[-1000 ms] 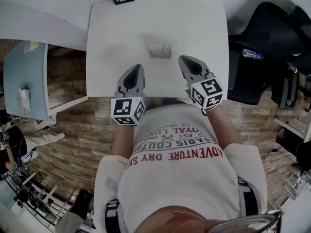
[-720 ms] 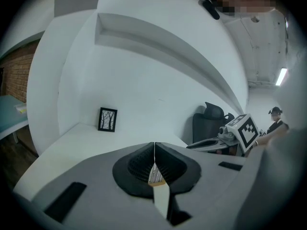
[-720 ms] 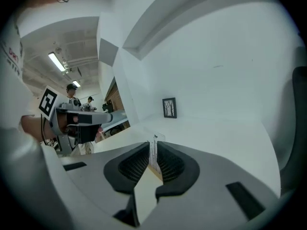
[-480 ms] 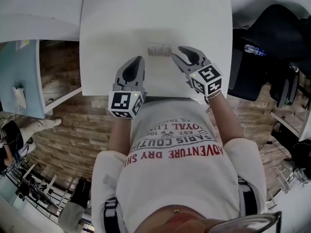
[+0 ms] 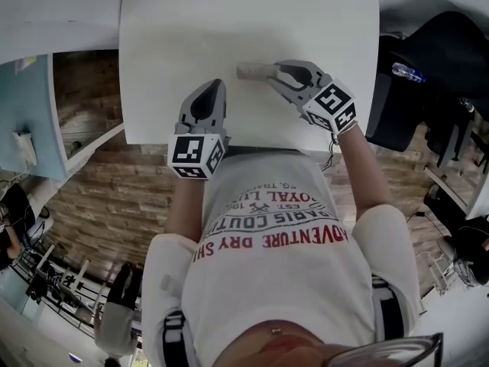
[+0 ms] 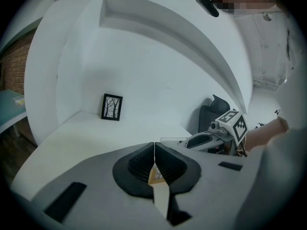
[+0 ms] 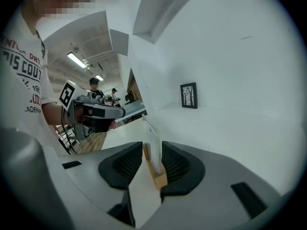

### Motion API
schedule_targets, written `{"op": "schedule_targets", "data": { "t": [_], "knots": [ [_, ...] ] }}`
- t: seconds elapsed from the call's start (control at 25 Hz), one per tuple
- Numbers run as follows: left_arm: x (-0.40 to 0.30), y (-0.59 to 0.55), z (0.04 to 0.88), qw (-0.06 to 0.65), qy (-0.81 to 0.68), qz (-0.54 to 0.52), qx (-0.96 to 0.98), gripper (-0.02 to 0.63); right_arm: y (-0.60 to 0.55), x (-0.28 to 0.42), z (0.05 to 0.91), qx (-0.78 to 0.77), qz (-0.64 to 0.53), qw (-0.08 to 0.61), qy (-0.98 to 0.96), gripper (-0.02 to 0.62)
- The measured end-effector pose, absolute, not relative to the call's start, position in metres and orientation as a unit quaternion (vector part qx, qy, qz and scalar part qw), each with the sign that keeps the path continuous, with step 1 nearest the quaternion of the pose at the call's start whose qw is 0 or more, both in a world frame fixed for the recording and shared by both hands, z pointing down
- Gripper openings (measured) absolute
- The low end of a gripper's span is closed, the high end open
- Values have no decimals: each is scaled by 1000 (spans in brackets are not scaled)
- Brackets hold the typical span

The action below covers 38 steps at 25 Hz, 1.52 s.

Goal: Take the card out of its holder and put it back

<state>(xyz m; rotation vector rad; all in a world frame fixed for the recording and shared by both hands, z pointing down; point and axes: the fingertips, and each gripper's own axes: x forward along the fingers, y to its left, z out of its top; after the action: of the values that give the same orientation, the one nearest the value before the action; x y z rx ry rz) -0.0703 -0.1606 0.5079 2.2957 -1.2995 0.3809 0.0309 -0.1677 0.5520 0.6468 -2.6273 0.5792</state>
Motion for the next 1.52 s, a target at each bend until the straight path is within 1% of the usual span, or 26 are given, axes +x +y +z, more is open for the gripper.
{"op": "schedule_targets", "data": {
  "t": [0.12, 0.16, 0.24, 0.44, 0.52, 0.84, 1.08, 1.52],
  "knots": [
    [-71, -162, 512, 240, -471, 144, 836, 26, -172, 28, 554, 212, 202, 189, -937, 133],
    [-71, -163, 514, 241, -471, 147, 836, 26, -173, 27, 554, 207, 202, 187, -939, 123],
    [-70, -165, 516, 242, -469, 151, 836, 26, -176, 28, 555, 201, 206, 183, -940, 75],
    [-68, -165, 517, 241, -467, 158, 836, 26, -173, 30, 554, 178, 203, 177, -947, 58],
    [-66, -165, 517, 242, -466, 161, 836, 26, -172, 33, 553, 170, 196, 176, -950, 38],
    [-70, -161, 516, 239, -458, 168, 840, 26, -164, 30, 552, 86, 160, 183, -966, 34],
    [-69, -157, 517, 239, -454, 172, 841, 26, -165, 33, 551, 30, 166, 185, -968, 34],
    [-70, -159, 505, 230, -456, 159, 845, 26, -168, 33, 512, 32, 123, 182, -975, 34]
  ]
}}
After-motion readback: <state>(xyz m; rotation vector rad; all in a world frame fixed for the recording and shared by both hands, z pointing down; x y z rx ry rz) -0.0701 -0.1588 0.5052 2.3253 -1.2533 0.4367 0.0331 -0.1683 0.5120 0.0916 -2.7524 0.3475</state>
